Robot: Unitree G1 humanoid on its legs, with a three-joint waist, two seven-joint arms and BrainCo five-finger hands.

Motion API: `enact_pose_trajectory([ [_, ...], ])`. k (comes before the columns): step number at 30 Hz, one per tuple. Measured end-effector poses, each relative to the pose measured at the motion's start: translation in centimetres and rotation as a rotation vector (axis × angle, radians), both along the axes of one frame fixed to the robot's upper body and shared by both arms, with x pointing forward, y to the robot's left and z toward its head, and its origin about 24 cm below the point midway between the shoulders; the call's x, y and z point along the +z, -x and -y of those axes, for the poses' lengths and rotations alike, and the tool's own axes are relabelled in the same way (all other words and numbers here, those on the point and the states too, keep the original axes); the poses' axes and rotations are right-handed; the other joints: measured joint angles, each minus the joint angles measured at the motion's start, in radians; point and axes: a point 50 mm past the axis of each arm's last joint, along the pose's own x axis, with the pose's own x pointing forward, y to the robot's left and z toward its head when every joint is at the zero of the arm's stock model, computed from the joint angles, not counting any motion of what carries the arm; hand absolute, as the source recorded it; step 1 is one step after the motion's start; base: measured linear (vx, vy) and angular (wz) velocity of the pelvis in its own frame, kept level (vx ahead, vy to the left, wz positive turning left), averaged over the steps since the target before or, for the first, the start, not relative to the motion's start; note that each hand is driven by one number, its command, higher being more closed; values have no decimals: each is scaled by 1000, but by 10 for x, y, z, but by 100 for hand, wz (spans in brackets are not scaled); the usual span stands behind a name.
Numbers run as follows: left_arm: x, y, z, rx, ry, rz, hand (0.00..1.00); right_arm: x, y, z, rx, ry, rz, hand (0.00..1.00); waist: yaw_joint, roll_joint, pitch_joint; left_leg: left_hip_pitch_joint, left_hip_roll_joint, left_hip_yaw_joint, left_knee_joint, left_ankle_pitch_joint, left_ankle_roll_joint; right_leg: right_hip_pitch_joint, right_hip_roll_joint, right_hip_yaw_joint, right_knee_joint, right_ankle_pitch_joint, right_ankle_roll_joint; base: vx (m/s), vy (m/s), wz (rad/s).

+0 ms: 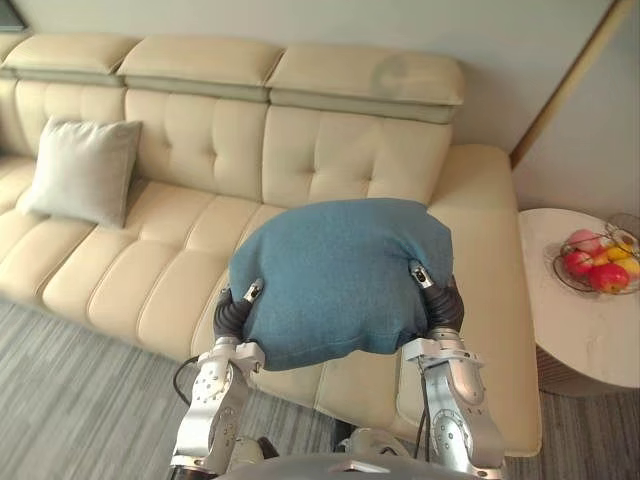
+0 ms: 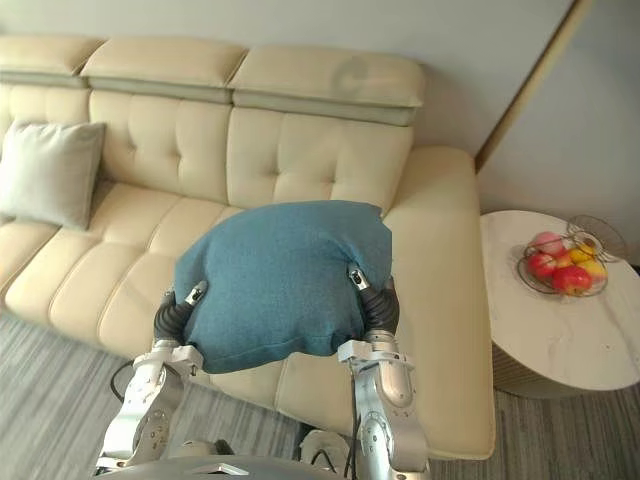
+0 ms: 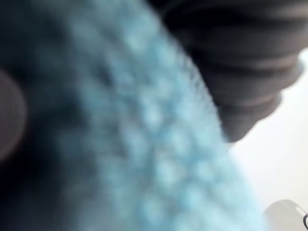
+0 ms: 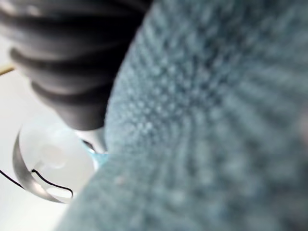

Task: Pick up cushions and gather them together orderly.

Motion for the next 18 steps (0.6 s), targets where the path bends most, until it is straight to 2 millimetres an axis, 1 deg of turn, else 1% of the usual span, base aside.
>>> enact_pose_trajectory([
  [1,0,2,1,4,10,-3,100,1,2,0,-8,-1,2,100,10,-1,0,3,32,-5,-62,-14,-8,1,-5,63,8,-8,11,225,184,-133],
  [2,0,3,2,5,16,-4,100,2,2,1,-13,-2,3,100,10,-4,3,0,35,-28,-123,-15,-9,1,-17,100,19,-18,27,212,267,-130],
  [4,-2,5,5,3,26,-14,100,0,3,2,-23,-2,-7,100,13,-14,9,3,0,-125,-293,-10,-18,-6,-46,180,62,-46,70,183,355,-110],
  [5,-3,7,5,0,27,-20,100,-2,5,3,-27,0,-18,100,15,-4,3,11,-35,-234,-416,6,-26,-21,-53,229,93,-67,97,147,383,-131],
  [6,-3,9,6,3,33,-22,100,-3,7,3,-22,10,-26,100,30,23,-7,40,-53,-326,-537,49,-24,-51,-43,270,134,-86,126,203,491,-170],
  [7,-5,11,2,9,22,-28,100,-8,8,2,-7,23,-53,100,34,44,-10,57,-67,-359,-544,147,-146,-77,-38,345,176,-106,170,182,391,-136],
  [8,-4,12,0,11,18,-27,100,-11,10,2,-10,18,-66,100,21,29,-7,56,-84,-343,-534,136,-132,-76,-59,350,173,-102,168,222,409,-102],
  [9,-2,12,-2,15,15,-18,100,-13,12,-1,-10,-2,-74,100,19,-7,-4,61,-110,-304,-527,127,-119,-88,-93,351,157,-86,183,138,294,-66],
  [10,-5,15,-5,20,5,-33,100,-13,12,-4,-5,-12,-74,100,31,-28,-4,66,-120,-268,-525,120,-107,-89,-105,364,118,-48,194,114,260,-70],
  [13,-11,23,-8,31,19,-65,100,-13,11,-10,16,-24,-69,100,36,-35,-5,85,-124,-217,-526,94,-101,-83,-106,399,63,3,208,47,135,-68],
  [16,-13,24,-9,36,18,-74,100,-19,11,-10,23,-13,-93,100,40,-38,-7,99,-120,-166,-526,75,-108,-86,-103,445,12,24,226,-7,26,-63],
  [18,-15,25,-9,35,17,-81,100,-27,9,-9,22,-10,-125,100,41,-37,-8,99,-113,-131,-527,62,-112,-104,-92,489,-26,58,224,-45,-2,-72],
])
